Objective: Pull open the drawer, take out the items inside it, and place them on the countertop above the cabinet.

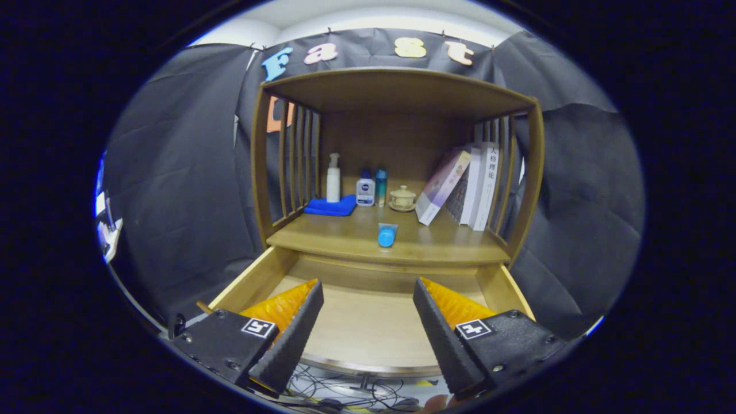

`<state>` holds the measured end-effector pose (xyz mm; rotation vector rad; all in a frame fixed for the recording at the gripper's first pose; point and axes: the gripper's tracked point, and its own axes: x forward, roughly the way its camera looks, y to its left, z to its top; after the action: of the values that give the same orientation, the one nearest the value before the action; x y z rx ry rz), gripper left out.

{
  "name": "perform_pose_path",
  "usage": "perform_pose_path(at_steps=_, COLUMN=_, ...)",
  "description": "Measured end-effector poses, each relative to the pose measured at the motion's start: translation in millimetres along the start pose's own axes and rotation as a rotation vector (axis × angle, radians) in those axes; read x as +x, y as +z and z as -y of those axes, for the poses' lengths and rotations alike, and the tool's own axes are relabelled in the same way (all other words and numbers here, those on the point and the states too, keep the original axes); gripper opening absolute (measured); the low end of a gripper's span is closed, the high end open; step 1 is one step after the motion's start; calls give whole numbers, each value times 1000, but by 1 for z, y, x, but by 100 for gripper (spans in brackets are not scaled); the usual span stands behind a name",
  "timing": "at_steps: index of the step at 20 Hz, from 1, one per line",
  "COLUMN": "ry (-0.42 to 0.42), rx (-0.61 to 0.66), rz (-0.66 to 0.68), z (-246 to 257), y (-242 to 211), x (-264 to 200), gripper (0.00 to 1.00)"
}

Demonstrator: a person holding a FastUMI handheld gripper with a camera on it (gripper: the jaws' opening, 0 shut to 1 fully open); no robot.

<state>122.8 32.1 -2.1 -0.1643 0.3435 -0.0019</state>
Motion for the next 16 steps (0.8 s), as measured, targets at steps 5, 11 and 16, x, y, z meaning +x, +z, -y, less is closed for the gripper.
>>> perform_pose_path(at_steps=5, ry=-4, rx=-7, rz=70, z=-15, y=-37, x=-16, gripper=99)
perform_pose_path(at_steps=11, ry=-65, rx=34, rz=106, z=-6, y=-97, x=-16, gripper=99)
perform_pose_path(at_steps=16, ry=-95, rx=43, rz=135, z=6, y=-128, x=-15, gripper=99)
